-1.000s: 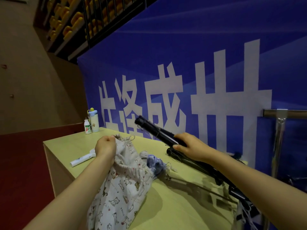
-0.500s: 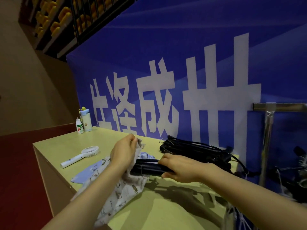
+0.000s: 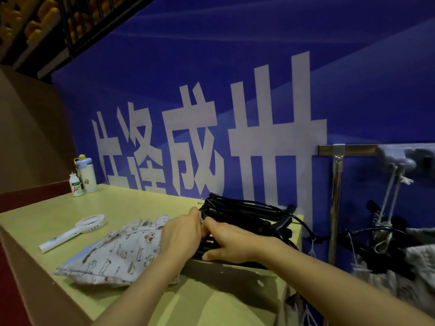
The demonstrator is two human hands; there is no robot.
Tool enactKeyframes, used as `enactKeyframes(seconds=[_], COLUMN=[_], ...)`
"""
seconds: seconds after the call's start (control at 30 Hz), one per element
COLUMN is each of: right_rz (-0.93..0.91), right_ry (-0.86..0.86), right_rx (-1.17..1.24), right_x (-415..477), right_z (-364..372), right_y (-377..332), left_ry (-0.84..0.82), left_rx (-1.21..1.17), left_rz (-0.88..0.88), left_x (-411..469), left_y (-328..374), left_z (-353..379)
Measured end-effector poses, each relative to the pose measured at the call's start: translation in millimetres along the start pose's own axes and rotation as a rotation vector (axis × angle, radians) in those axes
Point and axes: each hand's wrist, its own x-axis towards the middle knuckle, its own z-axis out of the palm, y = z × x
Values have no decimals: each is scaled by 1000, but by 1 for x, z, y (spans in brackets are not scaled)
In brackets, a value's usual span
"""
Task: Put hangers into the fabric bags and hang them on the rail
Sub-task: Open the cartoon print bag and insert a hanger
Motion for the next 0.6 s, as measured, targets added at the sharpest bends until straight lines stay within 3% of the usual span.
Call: enactKeyframes(seconds=[0.2,0.37,0.5,0.6], right_rz=[74,305,343,313], right_ry=[-11,-66,-160,-46], right_rx=[36,201,80,-28], right_x=[-2,-20,-42,-46], right_z=[5,-8,-21,-19], right_y=[4,32,63,69], left_ry=[-5,46,88,104], left_rx=[69,-22,-124,-162], left_rz=[7,-61,-81,-82], left_x=[5,6,7,8], left_y=[-2,-10,-13,-13], left_z=[18,40,48,49])
